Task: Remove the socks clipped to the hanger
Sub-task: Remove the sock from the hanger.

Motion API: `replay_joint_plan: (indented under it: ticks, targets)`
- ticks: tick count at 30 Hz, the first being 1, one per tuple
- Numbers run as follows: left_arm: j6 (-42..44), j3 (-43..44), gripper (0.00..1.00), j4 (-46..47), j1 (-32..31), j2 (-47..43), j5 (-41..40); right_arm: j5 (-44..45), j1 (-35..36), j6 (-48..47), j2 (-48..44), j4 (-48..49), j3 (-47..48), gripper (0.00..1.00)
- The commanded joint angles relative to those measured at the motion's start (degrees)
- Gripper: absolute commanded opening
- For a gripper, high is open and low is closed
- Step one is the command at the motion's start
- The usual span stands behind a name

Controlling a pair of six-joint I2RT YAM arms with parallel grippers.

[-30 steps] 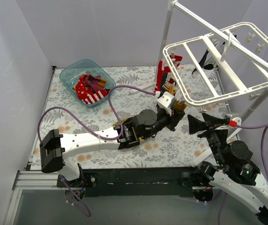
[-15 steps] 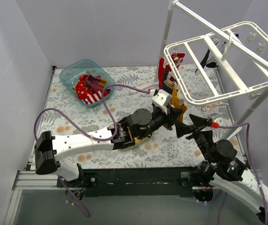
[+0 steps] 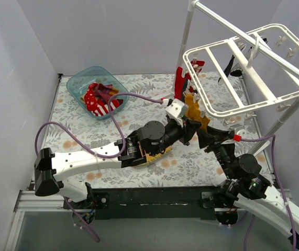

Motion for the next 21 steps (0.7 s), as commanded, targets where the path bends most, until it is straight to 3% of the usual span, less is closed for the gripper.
replay_joint_plan:
  ticks: [1,4,7,11,17,21]
  targets:
    - [-0.6,2.0,0.05,-0.1,-0.4,-3.8,-0.6,-0.1,0.0,-0.3,0.4,4.2,0.4,0.33]
    - [-0.6,1.9,0.08,-0.1,-0.4,-4.0,-0.7,-1.4,0.0,0.1,0.7,2.6,1.6,0.17]
    - [-0.4,1.7,0.11,-0.1,-0.4,-4.6,-0.7,-3.1,0.0,0.4,0.1,0.7,2.6,0.07]
    - [1.0,1.4,0.17,0.2,-0.4,-5.9,-1.2,-5.1,-0.1,1.4,-2.1,-1.9,3.7,0.04]
    - [3.3,1.1,0.38,-0.8,0.2,-9.7,1.6,-10.8,0.0,4.6,-5.1,-6.4,5.5,0.01]
    - [-2.5,-0.1,0.45,-2.0,7.4,-11.5,15.2,-15.0,0.0,7.0,-6.5,-9.8,6.9,0.01]
